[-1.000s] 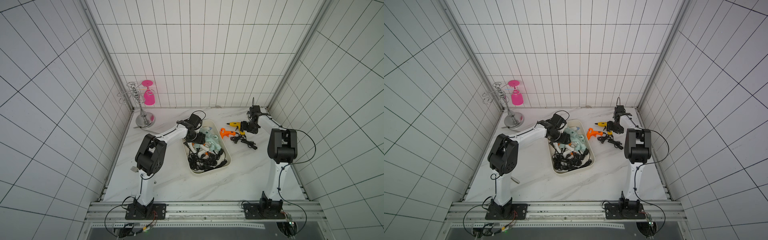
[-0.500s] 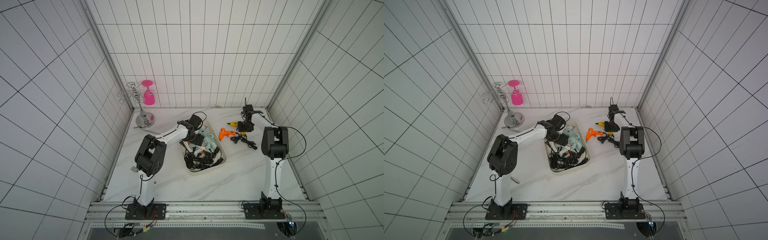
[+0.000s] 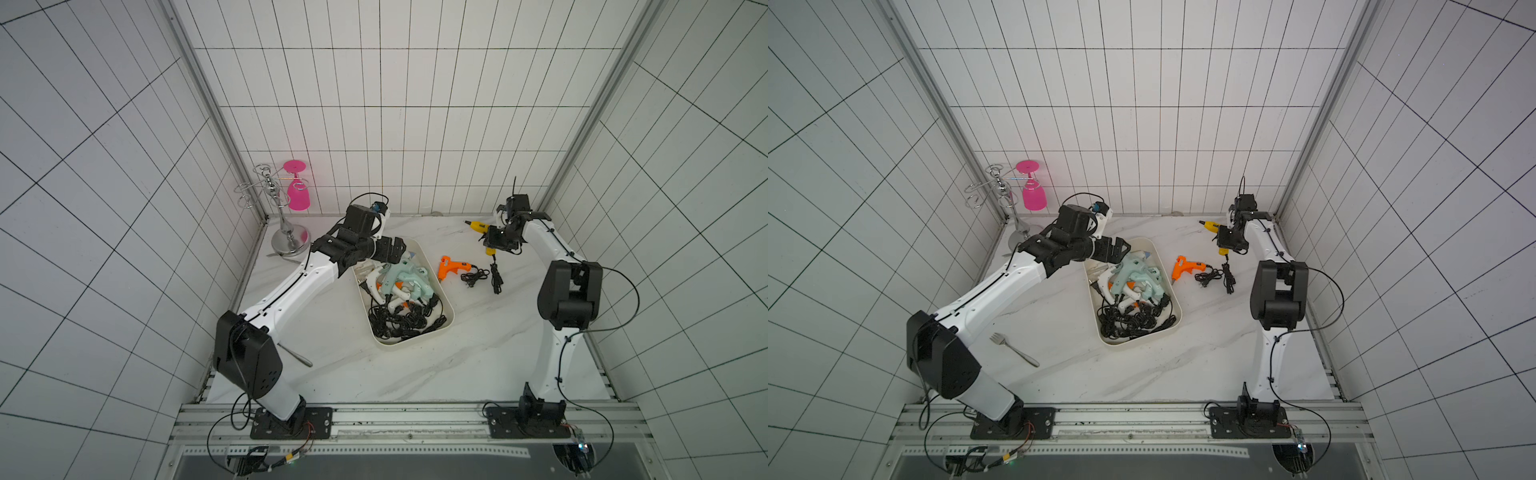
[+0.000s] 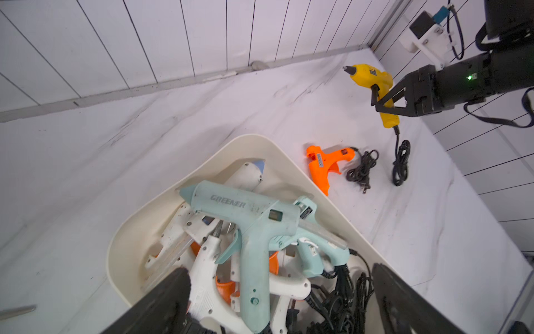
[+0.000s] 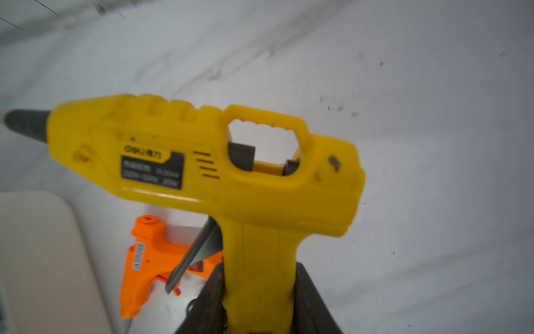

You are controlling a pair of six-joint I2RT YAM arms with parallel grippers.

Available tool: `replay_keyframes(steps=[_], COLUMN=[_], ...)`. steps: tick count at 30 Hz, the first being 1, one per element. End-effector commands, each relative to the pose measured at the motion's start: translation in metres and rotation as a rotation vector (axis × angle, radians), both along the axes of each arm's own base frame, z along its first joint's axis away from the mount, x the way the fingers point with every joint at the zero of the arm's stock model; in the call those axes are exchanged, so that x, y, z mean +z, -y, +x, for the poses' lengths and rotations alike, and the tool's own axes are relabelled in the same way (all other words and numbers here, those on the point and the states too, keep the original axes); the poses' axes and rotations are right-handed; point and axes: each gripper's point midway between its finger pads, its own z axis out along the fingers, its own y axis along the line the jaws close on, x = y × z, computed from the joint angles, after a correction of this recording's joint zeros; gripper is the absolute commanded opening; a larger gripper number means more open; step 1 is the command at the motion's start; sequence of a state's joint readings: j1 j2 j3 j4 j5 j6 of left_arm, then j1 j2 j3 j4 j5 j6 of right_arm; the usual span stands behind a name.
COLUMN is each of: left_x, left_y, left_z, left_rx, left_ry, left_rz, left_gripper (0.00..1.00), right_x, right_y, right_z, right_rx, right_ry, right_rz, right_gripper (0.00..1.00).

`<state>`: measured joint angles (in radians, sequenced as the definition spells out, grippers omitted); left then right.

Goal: Put the hot melt glue gun into the storage box
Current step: Pick up the hot melt adhesive gun from the center of the board.

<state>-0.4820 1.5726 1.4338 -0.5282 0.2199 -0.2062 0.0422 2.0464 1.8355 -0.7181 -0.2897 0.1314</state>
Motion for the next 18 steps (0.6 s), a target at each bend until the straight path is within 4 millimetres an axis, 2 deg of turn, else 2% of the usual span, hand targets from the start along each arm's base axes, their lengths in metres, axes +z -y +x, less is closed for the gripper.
replay_keyframes(steps=[1, 4, 7, 13, 18], left_x=[0.043, 0.068, 0.082, 0.095, 0.096], left_y=[0.009, 0.000, 0.004, 0.028, 0.045], left_z=[0.003, 0.005, 0.008, 0.008, -0.002], left_rx=[-0.064, -0.066, -0.096, -0.202, -0.263], left_ry=[0.125, 0.221, 0.269, 0.308, 0.370], left_rz=[-0.259, -0.383, -0.425, -0.491, -0.432], left_gripper=[0.99, 0.99, 0.99, 0.99, 0.99], right_x=[0.074, 0.099, 0.120, 0.153, 0.167], right_y=[-0.040, -0.069, -0.098, -0.161, -0.207], right_z=[-0.014, -0.035, -0.064, -0.128, -0.180], right_rx=[0.101, 0.176, 0.271, 0.494, 0.689], right_ry=[0.066, 0.019, -0.020, -0.096, -0.173], right_rz=[0.345, 0.531, 0.672, 0.876, 0.959], right_gripper=[0.18, 0.18, 0.18, 0.21, 0.22])
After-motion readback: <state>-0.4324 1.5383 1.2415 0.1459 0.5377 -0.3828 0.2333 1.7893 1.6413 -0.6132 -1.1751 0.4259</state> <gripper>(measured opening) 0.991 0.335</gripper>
